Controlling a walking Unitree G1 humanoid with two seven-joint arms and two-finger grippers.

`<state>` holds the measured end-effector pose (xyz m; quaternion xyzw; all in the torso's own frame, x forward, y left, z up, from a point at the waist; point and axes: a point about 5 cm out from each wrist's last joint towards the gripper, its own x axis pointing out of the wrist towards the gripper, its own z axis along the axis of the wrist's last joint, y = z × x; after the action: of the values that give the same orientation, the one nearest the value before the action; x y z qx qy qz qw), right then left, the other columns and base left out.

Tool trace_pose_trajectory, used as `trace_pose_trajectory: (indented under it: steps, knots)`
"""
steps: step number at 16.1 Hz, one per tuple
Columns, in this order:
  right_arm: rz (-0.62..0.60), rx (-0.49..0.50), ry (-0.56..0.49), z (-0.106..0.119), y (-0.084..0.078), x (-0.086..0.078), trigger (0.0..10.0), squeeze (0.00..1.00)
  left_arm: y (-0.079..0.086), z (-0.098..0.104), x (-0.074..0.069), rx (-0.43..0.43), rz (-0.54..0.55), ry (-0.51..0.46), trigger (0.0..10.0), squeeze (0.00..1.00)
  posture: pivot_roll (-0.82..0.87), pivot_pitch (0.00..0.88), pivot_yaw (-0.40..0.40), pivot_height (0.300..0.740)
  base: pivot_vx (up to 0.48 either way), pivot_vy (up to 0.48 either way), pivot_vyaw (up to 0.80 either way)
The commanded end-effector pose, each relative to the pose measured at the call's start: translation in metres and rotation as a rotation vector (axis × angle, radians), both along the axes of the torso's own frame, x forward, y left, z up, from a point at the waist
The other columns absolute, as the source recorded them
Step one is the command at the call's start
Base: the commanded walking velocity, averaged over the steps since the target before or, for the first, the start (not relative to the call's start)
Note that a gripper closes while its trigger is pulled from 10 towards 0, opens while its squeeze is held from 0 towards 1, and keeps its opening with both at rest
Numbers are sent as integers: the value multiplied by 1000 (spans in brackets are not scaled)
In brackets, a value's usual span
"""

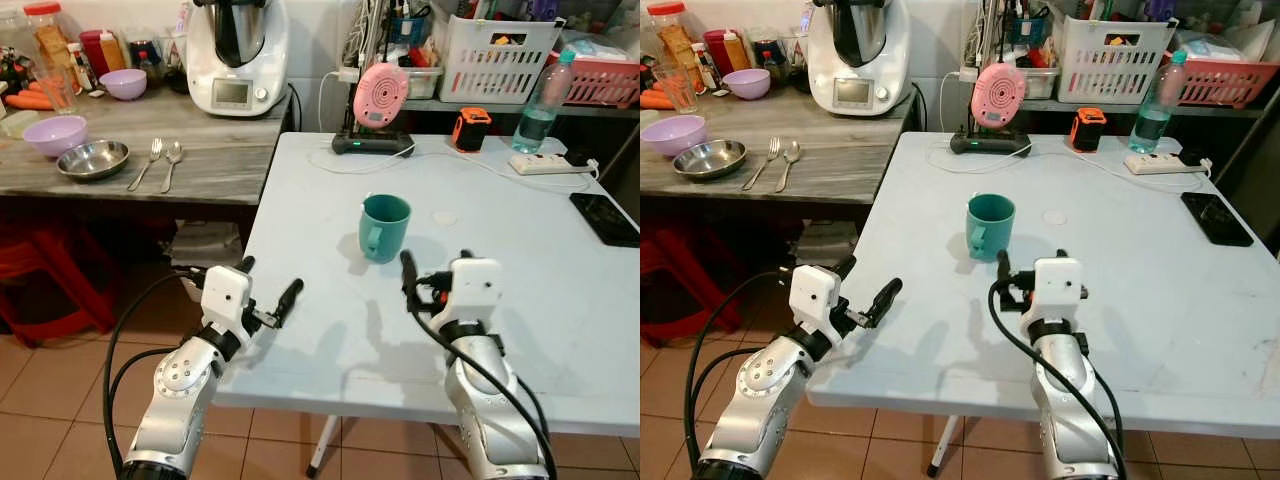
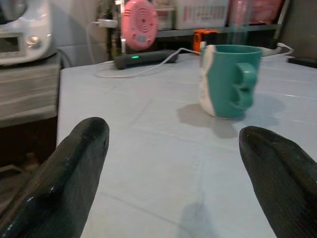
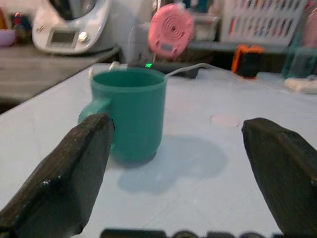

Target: Setting the table

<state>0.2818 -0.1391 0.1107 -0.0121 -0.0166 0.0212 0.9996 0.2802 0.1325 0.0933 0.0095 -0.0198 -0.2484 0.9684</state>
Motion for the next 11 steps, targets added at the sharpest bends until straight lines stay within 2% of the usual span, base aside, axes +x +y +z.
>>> trace_pose_trajectory:
  steps: [1, 5, 11]
  knots:
    - [71, -5, 26, -1, 10, 5, 10000, 0, 1, 1, -2, 13, -30, -10, 10000, 0, -4, 0, 4, 740, 0, 0, 0]
    - [143, 0, 118, -10, 25, 20, 10000, 0, 0, -1, -5, 32, -68, -5, 10000, 0, 10, 0, 2, 740, 0, 0, 0]
    - [208, -4, 136, -5, 52, 45, 10000, 0, -2, -3, -9, 32, -88, 5, 10000, 0, 16, 0, -5, 740, 0, 0, 0]
